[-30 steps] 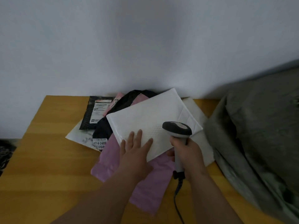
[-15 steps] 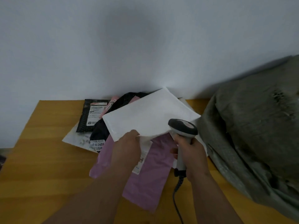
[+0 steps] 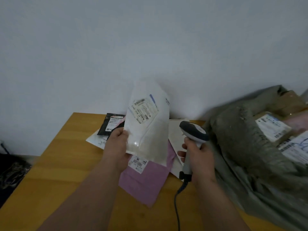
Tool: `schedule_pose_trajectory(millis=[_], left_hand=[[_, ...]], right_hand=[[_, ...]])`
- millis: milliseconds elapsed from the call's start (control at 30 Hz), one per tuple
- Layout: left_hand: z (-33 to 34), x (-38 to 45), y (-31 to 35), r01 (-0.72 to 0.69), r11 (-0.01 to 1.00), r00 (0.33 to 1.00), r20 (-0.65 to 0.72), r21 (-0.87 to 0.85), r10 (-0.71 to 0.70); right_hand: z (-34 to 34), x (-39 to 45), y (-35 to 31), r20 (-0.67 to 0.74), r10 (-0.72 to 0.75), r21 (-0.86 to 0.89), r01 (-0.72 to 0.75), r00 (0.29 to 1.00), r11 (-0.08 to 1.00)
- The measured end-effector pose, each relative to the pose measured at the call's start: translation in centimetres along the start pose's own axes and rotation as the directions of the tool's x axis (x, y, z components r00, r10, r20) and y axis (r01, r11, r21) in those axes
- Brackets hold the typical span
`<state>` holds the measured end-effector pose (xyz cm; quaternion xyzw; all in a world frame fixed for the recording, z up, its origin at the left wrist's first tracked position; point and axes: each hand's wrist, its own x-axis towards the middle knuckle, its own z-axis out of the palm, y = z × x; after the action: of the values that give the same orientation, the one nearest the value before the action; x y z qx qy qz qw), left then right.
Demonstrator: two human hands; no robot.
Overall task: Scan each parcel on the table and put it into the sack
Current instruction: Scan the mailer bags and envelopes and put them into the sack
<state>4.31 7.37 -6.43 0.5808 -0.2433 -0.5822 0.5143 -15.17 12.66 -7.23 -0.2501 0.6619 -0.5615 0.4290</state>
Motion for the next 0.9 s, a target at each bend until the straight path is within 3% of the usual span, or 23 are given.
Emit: schedule_pose_trajectory(millis=[133,233,433,633,900], left_hand=[[-1.8,-0.7,-2.7,0.111,0.990,0.993,-0.035,-0.087,-0.114],[-3.3,-0.8,-5.3,0.195,0.979,0.976,-0.090,-0.052,-0.199],[-5.4,0.1,-8.2,0.194,0.981,0.969,-0.161,0.030,-0.187],[-7.4,1.3,-8.8,0.114,0.965,0.986,-0.145,0.238,-0.081],[-8.1,2.1,-9.9,0.184,0.960,0.977,-0.151,0.213,-0.153]], right_hand=[[-0.8,-1.5,0.6,0.052,0.036,-0.059,-0.033,0.998,0.998],[-0.9,-2.1,1.3,0.088,0.101,-0.122,-0.090,0.991,0.988],[0.7,-2.8,2.6,0.132,0.231,-0.232,-0.197,0.964,0.953],[3.5,-3.5,3.9,0.168,0.312,-0.193,-0.279,0.935,0.941],[5.3,-3.1,4.1,0.195,0.421,-0.025,-0.425,0.886,0.905]])
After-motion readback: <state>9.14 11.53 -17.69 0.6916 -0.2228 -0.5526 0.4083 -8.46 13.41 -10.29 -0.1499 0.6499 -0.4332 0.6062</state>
